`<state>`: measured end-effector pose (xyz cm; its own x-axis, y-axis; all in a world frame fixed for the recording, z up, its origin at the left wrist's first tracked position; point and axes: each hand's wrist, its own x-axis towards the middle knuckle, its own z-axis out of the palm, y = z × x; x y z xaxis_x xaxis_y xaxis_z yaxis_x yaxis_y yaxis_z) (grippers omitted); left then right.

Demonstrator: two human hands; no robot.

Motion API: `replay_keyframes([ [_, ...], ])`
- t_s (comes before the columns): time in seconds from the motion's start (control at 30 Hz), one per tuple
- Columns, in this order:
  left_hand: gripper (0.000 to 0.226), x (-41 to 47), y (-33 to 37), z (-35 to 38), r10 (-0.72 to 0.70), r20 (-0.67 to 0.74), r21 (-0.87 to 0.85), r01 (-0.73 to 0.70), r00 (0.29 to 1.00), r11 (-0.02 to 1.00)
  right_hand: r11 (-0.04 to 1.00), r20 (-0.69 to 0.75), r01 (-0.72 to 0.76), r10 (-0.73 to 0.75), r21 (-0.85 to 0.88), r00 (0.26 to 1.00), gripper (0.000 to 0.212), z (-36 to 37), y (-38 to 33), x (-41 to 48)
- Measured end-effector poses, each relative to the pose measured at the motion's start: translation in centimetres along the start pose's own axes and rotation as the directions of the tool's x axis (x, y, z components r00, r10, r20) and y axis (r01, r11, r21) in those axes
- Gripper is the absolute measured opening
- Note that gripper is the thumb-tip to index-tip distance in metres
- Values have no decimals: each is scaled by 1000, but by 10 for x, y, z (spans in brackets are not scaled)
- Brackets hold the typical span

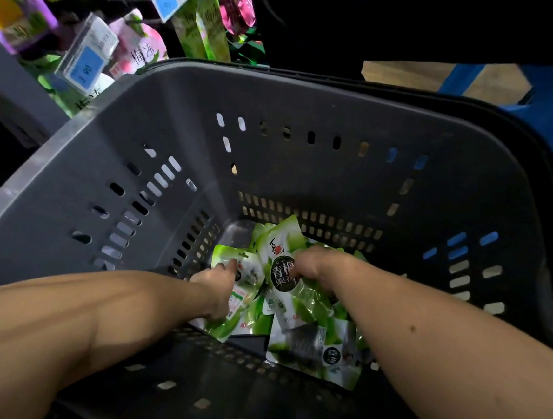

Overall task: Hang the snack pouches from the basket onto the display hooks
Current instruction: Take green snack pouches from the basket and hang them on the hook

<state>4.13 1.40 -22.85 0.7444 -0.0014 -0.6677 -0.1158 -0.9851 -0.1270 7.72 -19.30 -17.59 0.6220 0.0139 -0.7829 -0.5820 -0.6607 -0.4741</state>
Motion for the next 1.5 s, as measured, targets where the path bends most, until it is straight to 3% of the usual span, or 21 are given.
replay_keyframes([
  [0.13,122,-8,14,9,-84,94,-118,95,992,988,1000,43,-1,2,-32,999,39,3,0,-4],
  [0.23,129,-13,21,18,-78,67,-75,83,995,994,999,71,-26,28,-25,997,47,7,1,-1],
  [0.33,114,-11,19,15,-96,15,-53,97,995,994,999,116,-8,15,-53,993,52,7,0,0],
  [0.47,97,-6,14,3,-109,82,-123,118,991,985,996,104,47,-38,-77,994,42,1,-5,1],
  [0.63,82,-1,14,-14,-180,129,-343,214,975,915,998,36,57,-56,-23,998,40,-12,-9,-5],
  [0.77,33,9,-7,-48,-120,159,-679,196,980,707,966,60,-46,32,255,998,49,-23,0,8],
  [0.9,5,-9,-16,-79,-86,182,-903,201,980,381,796,220,-217,108,565,969,59,-25,6,14],
  [0.97,30,-16,-13,-88,-10,197,-966,195,980,171,745,252,-225,79,628,964,49,-22,4,14],
  [1.03,29,-17,-7,-95,92,237,-971,235,967,35,717,259,-211,44,664,965,42,-19,1,12],
  [1.1,21,-18,-3,-98,169,223,-971,234,960,-46,679,262,-202,15,706,965,38,-14,-2,10],
  [1.17,45,-16,5,-97,227,174,-977,198,958,-85,650,263,-191,-13,735,965,31,-7,-6,10],
  [1.23,58,-15,16,-94,252,141,-984,164,957,-70,649,280,-194,-32,736,959,23,-1,-9,4],
  [1.33,82,-6,16,-85,234,136,-990,122,963,74,686,267,-178,-25,706,963,14,5,-9,4],
  [1.37,83,-2,13,-82,229,130,-987,104,965,121,699,252,-165,-22,695,967,19,8,-8,7],
  [1.43,63,4,8,-76,149,103,-967,63,984,248,733,200,-141,6,666,980,38,11,-5,14],
  [1.5,51,6,5,-73,69,69,-936,41,995,350,837,109,-86,32,541,993,44,12,-2,17],
])
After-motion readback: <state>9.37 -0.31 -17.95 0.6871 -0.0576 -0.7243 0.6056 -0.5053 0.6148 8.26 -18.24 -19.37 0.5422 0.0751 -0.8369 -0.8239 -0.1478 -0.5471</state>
